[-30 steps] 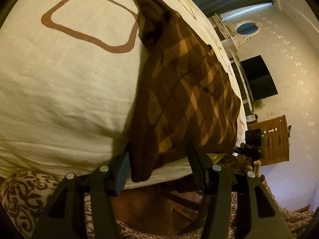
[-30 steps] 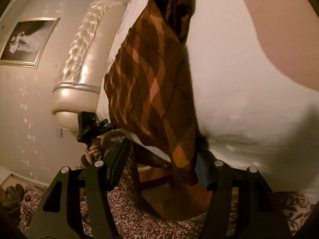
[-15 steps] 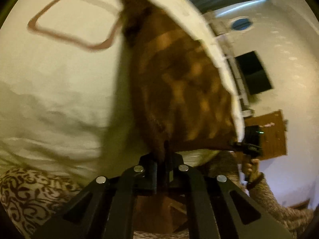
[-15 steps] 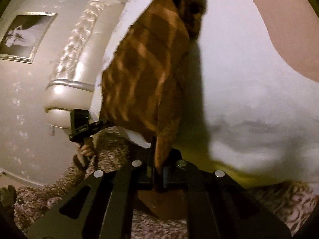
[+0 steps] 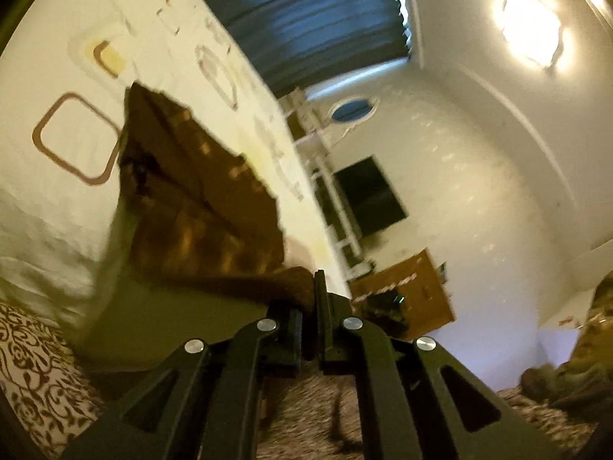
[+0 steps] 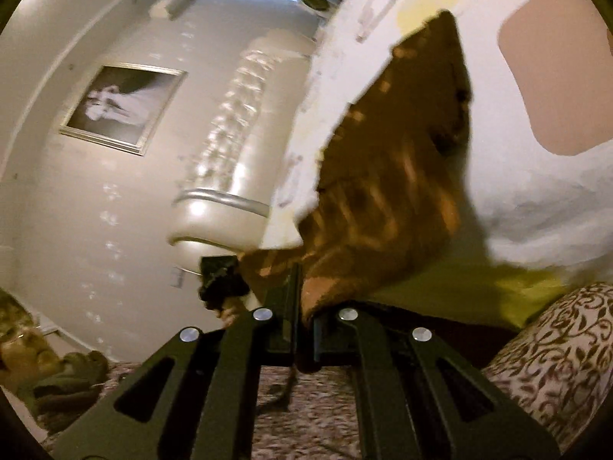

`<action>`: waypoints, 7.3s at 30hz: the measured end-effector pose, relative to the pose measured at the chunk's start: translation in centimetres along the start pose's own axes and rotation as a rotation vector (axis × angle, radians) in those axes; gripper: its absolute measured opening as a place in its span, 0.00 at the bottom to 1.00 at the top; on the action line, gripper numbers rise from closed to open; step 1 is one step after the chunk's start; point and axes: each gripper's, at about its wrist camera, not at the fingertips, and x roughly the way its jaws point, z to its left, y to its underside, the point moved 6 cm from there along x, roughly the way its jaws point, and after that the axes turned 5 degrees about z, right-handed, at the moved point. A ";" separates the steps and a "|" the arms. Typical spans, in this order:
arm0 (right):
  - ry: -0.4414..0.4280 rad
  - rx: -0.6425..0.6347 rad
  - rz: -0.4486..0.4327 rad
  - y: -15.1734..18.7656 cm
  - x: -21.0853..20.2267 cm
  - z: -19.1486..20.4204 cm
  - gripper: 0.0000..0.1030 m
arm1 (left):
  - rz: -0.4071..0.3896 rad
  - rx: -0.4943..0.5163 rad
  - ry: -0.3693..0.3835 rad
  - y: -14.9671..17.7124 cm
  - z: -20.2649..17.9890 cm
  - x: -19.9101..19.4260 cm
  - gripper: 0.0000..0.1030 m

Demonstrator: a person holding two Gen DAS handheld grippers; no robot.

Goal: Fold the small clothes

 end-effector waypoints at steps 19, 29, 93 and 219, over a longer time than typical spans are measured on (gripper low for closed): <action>-0.072 0.001 -0.135 -15.7 2.5 -0.7 0.04 | -0.216 -0.209 -0.035 -16.6 7.7 6.0 0.05; -0.021 0.226 -0.188 -24.1 6.2 -10.9 0.04 | -0.207 -0.375 -0.146 -22.3 17.3 11.4 0.05; 0.338 0.082 -0.063 -9.0 7.6 -10.9 0.04 | -0.031 -0.253 -0.519 -7.7 15.7 6.5 0.59; 0.266 0.091 0.000 -7.5 13.7 -8.6 0.52 | 0.252 0.064 -0.856 -12.9 2.8 36.0 0.10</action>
